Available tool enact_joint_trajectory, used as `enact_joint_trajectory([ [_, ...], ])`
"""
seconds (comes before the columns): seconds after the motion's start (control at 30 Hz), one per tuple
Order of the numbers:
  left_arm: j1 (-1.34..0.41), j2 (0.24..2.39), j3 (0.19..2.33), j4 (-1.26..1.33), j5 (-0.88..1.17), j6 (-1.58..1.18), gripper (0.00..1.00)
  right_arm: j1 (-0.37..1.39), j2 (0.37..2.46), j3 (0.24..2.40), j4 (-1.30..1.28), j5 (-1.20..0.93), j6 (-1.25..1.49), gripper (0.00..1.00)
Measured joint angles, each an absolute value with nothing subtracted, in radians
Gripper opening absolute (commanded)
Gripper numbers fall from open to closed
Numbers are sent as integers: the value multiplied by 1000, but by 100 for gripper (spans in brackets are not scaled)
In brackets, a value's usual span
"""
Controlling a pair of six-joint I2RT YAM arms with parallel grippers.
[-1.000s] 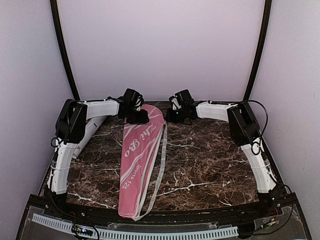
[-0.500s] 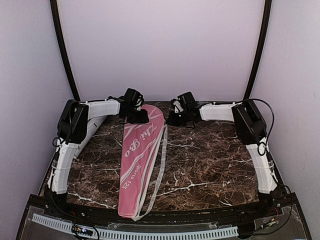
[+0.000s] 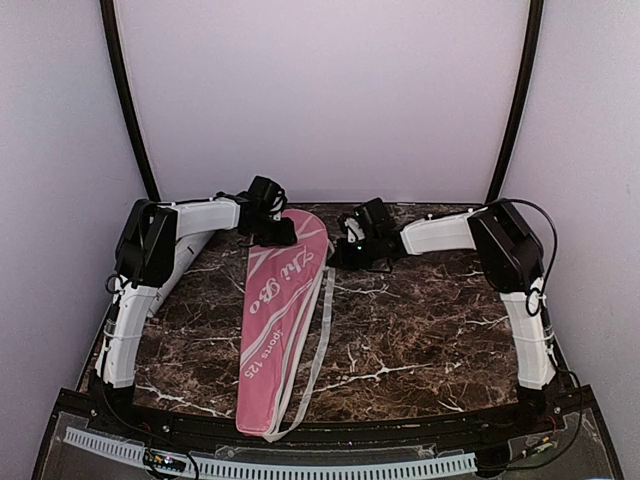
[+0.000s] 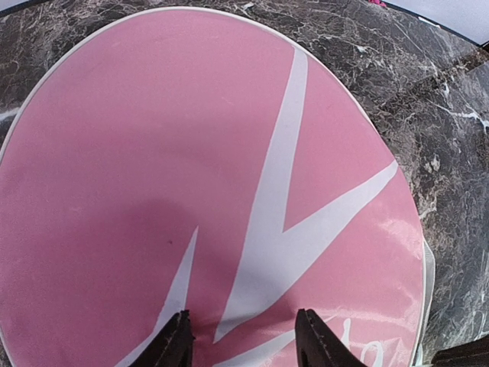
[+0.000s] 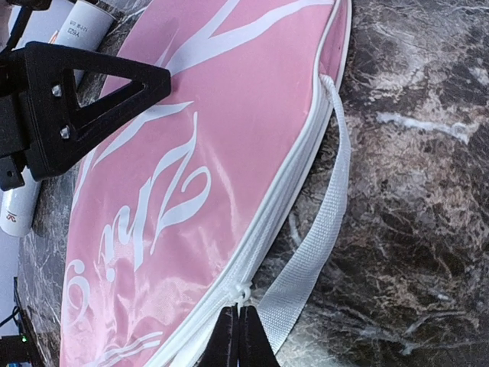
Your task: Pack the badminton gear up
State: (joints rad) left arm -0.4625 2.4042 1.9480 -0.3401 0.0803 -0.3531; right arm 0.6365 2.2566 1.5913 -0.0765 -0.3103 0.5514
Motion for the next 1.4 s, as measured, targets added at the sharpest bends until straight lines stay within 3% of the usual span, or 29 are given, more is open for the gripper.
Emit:
enact_joint_trajectory([
  [0.33,-462,2405,1950,-341,82,-356,50,676,2176,1438,-12,-329,609,0],
  [1.03,-630,2368,1899,-305,65,-228,52,673,2182,1433,-1,-322,653,0],
  [1.4,-659,2429,1987,-351,11,-180,35,665,2182,1397,53,-350,717,0],
])
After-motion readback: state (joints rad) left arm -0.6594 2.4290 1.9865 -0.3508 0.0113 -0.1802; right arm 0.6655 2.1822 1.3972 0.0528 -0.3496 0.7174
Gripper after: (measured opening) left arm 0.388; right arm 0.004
